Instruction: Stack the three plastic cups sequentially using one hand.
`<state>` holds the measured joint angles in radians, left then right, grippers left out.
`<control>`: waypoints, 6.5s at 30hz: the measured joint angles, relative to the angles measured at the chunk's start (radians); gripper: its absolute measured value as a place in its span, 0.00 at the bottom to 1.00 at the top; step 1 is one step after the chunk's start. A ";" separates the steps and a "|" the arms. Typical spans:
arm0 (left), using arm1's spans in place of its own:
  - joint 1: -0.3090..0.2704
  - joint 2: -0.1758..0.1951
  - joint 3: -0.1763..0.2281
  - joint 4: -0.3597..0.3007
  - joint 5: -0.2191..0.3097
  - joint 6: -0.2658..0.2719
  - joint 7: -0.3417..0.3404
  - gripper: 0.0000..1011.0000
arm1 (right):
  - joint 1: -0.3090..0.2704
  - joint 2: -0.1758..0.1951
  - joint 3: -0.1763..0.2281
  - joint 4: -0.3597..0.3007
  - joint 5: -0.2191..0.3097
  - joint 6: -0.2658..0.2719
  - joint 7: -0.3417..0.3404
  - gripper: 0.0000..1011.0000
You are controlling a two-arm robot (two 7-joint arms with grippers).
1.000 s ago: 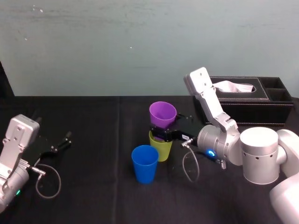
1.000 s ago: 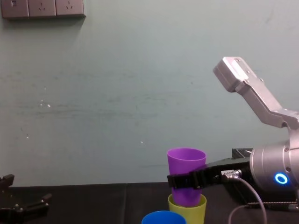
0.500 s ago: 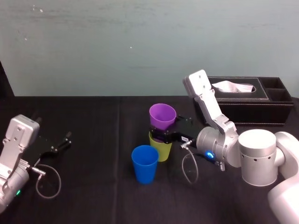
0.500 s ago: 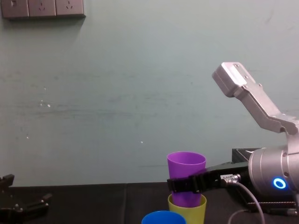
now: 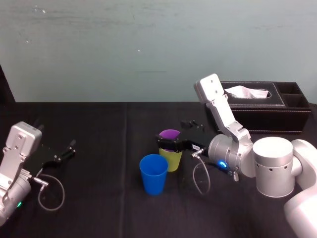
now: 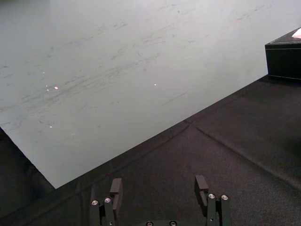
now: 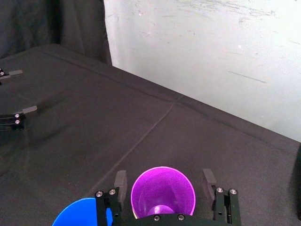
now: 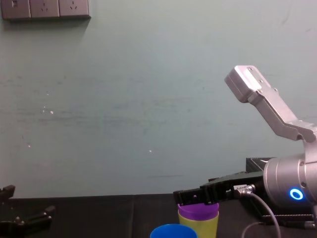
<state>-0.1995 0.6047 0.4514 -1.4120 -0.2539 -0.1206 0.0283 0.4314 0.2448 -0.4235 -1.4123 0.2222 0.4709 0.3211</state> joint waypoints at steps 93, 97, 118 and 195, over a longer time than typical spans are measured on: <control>0.000 0.000 0.000 0.000 0.000 0.000 0.000 0.99 | -0.294 0.021 -0.015 -0.222 -0.069 0.011 -0.022 0.99; 0.000 0.000 0.000 0.000 0.000 0.000 0.000 0.99 | -0.290 0.006 -0.012 -0.204 -0.074 0.000 -0.025 0.99; 0.000 0.000 0.000 0.000 0.000 0.000 0.000 0.99 | -0.256 -0.045 -0.008 -0.127 -0.090 -0.029 -0.025 0.99; 0.000 0.000 0.000 0.000 0.000 0.000 0.000 0.99 | -0.221 -0.090 -0.003 -0.049 -0.138 -0.063 -0.014 0.71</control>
<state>-0.1995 0.6047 0.4514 -1.4120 -0.2539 -0.1206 0.0283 0.2101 0.1551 -0.4268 -1.4616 0.0841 0.4083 0.3067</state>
